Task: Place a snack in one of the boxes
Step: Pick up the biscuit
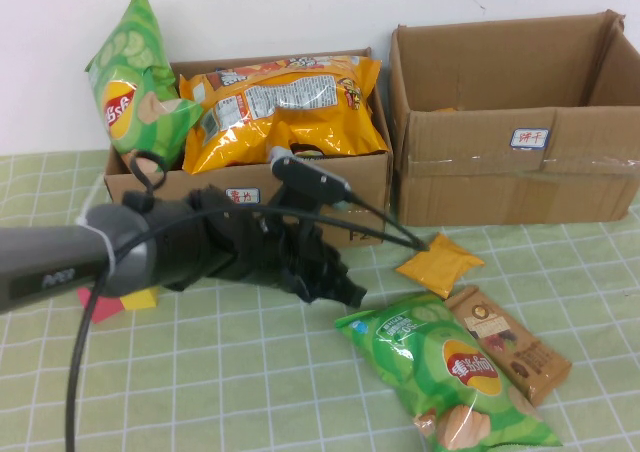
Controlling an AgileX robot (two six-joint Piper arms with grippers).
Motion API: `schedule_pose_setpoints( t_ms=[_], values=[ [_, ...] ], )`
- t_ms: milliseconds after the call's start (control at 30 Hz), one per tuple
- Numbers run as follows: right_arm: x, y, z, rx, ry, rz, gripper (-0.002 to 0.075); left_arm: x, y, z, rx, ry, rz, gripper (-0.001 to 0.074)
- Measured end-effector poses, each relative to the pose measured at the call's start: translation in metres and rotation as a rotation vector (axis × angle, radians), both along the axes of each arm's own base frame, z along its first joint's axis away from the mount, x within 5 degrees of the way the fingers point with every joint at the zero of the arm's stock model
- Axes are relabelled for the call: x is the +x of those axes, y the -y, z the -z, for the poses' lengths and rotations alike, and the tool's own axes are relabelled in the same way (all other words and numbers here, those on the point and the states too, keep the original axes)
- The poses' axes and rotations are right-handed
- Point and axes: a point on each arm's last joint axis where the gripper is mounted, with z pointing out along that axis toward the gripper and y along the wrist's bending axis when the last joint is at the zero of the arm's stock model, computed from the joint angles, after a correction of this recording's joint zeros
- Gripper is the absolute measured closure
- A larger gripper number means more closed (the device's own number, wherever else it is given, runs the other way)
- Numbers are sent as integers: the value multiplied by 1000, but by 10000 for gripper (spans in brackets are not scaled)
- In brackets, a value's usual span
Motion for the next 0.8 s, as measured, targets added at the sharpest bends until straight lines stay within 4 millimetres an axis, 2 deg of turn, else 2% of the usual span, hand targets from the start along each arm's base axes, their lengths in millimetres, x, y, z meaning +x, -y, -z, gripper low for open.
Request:
schedule_pose_setpoints(
  t_ms=[167, 233, 300, 433, 467, 533, 633, 800],
  values=[
    [0, 0, 0, 11, 4, 7, 725, 0, 2, -21, -43, 33, -2, 720],
    [1, -1, -1, 19, 10, 9, 725, 2, 1, -22, -40, 48, -12, 681],
    [1, -1, -1, 23, 15, 7, 725, 3, 0, -20, -18, 65, -9, 577],
    [1, -2, 0, 25, 17, 3, 725, 9, -2, -9, 36, 107, -10, 300],
    [1, -2, 1, 25, 17, 2, 725, 12, -2, -6, 50, 119, -15, 248],
    [1, -2, 6, 25, 3, 3, 725, 16, -3, 2, 76, 138, -27, 200],
    [1, -3, 13, 36, -18, 5, 725, 19, -4, 16, 105, 133, -33, 195],
    [0, -4, 22, 48, -43, 12, 725, 23, -5, 33, 135, 127, -51, 264]
  ],
)
